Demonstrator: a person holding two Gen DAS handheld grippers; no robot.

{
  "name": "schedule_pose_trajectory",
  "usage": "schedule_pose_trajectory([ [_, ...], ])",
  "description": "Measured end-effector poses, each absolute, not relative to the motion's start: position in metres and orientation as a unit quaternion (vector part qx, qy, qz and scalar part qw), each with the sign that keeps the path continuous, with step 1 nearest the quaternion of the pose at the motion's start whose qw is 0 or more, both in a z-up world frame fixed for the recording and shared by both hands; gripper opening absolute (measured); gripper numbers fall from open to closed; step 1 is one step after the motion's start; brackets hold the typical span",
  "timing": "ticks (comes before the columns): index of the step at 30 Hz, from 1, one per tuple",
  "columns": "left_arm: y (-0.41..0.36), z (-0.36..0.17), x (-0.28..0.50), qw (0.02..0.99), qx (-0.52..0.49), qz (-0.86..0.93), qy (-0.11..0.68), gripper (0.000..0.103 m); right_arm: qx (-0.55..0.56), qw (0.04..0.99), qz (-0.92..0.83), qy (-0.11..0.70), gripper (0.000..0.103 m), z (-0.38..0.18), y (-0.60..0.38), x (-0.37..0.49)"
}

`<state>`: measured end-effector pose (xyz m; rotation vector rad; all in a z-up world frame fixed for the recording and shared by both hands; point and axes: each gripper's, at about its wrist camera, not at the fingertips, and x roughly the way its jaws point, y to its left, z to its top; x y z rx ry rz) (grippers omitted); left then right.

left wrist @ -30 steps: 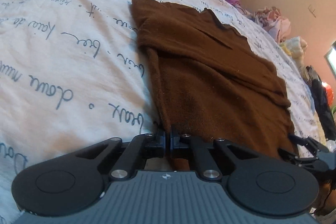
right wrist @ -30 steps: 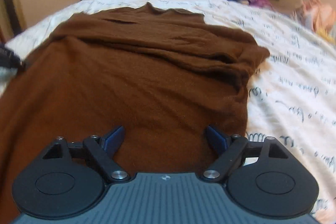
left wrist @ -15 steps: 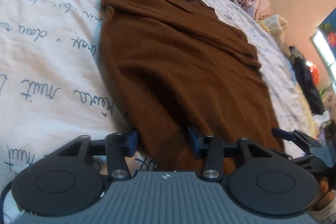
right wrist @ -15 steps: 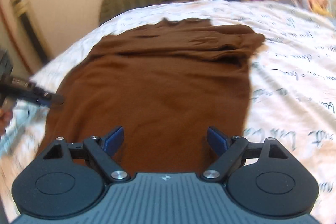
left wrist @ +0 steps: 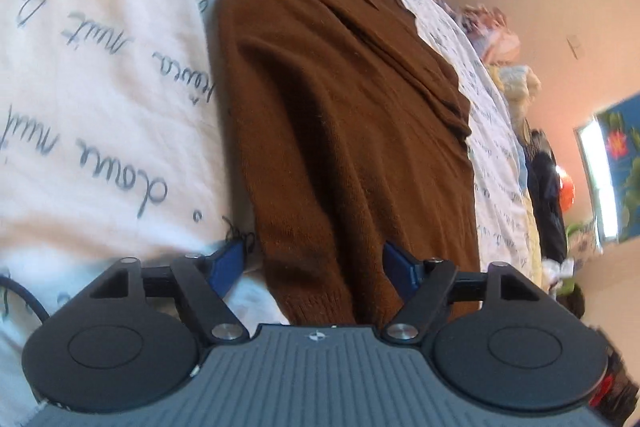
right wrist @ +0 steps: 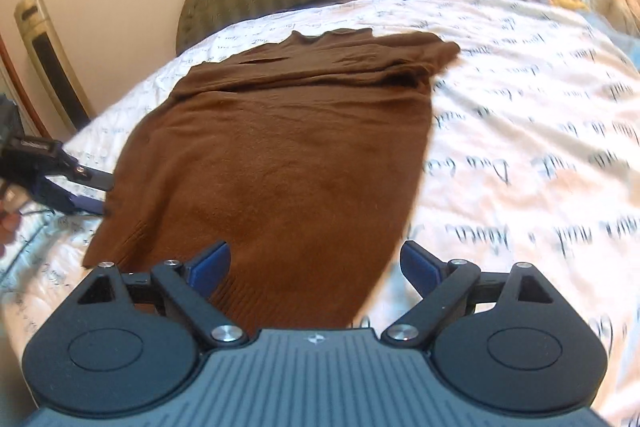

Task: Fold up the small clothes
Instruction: 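Grasp the brown sweater's other side edge with the left gripper and fold it inward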

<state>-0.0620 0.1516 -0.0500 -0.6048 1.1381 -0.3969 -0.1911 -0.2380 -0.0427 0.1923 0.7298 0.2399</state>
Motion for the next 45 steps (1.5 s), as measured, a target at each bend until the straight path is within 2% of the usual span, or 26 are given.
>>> schedule_pose_trajectory([
  [2, 0.151, -0.052, -0.071, 0.764, -0.312, -0.184, 0.535, 0.095, 0.097, 0.924, 0.119, 0.351, 0.093, -0.04, -0.239, -0.198],
  [3, 0.149, -0.054, -0.075, 0.757, -0.321, -0.184, 0.539, 0.098, 0.095, 0.924, 0.119, 0.35, 0.093, -0.04, -0.24, -0.2],
  [5, 0.148, -0.054, -0.086, 0.763, -0.324, -0.175, 0.531, 0.099, 0.1, 0.925, 0.109, 0.351, 0.093, -0.041, -0.244, -0.204],
  [8, 0.143, -0.054, -0.094, 0.774, -0.324, -0.173, 0.515, 0.093, 0.134, 0.921, 0.107, 0.35, 0.093, -0.047, -0.251, -0.211],
  [10, 0.146, -0.057, -0.096, 0.772, -0.335, -0.166, 0.514, 0.07, 0.136, 0.919, 0.115, 0.351, 0.093, -0.049, -0.25, -0.221],
  [11, 0.149, -0.06, -0.096, 0.762, -0.345, -0.166, 0.522, 0.027, 0.135, 0.919, 0.113, 0.352, 0.093, -0.05, -0.248, -0.223],
  [12, 0.152, -0.069, -0.093, 0.742, -0.363, -0.17, 0.537, 0.002, 0.137, 0.918, 0.113, 0.354, 0.092, -0.052, -0.246, -0.225],
  [13, 0.154, -0.076, -0.094, 0.732, -0.378, -0.168, 0.542, 0.006, 0.149, 0.914, 0.115, 0.361, 0.092, -0.054, -0.246, -0.223],
  [17, 0.158, -0.083, -0.097, 0.724, -0.395, -0.175, 0.538, 0.005, 0.203, 0.901, 0.12, 0.364, 0.09, -0.06, -0.25, -0.226],
  [18, 0.159, -0.083, -0.099, 0.724, -0.395, -0.18, 0.535, 0.004, 0.212, 0.899, 0.122, 0.365, 0.079, -0.061, -0.248, -0.227],
  [19, 0.159, -0.083, -0.099, 0.723, -0.397, -0.183, 0.535, 0.004, 0.222, 0.896, 0.121, 0.365, 0.057, -0.062, -0.249, -0.228],
  [21, 0.16, -0.085, -0.1, 0.72, -0.398, -0.188, 0.537, 0.004, 0.24, 0.885, 0.122, 0.381, 0.037, -0.069, -0.248, -0.224],
  [24, 0.159, -0.094, -0.1, 0.698, -0.413, -0.209, 0.546, 0.007, 0.253, 0.883, 0.118, 0.378, 0.029, -0.075, -0.248, -0.226],
  [26, 0.159, -0.099, -0.105, 0.696, -0.426, -0.192, 0.545, 0.017, 0.257, 0.882, 0.113, 0.377, 0.015, -0.077, -0.249, -0.227],
  [27, 0.157, -0.1, -0.105, 0.698, -0.424, -0.194, 0.543, 0.015, 0.265, 0.881, 0.114, 0.376, 0.009, -0.079, -0.249, -0.227],
  [29, 0.155, -0.099, -0.104, 0.703, -0.419, -0.2, 0.538, 0.004, 0.267, 0.882, 0.114, 0.372, 0.008, -0.078, -0.249, -0.228],
  [36, 0.18, -0.064, -0.109, 0.736, -0.398, -0.222, 0.501, 0.003, 0.276, 0.891, 0.127, 0.338, 0.006, -0.047, -0.255, -0.232],
  [45, 0.235, -0.024, -0.149, 0.76, -0.373, -0.201, 0.492, 0.003, 0.259, 0.9, 0.151, 0.316, 0.006, -0.001, -0.254, -0.248],
])
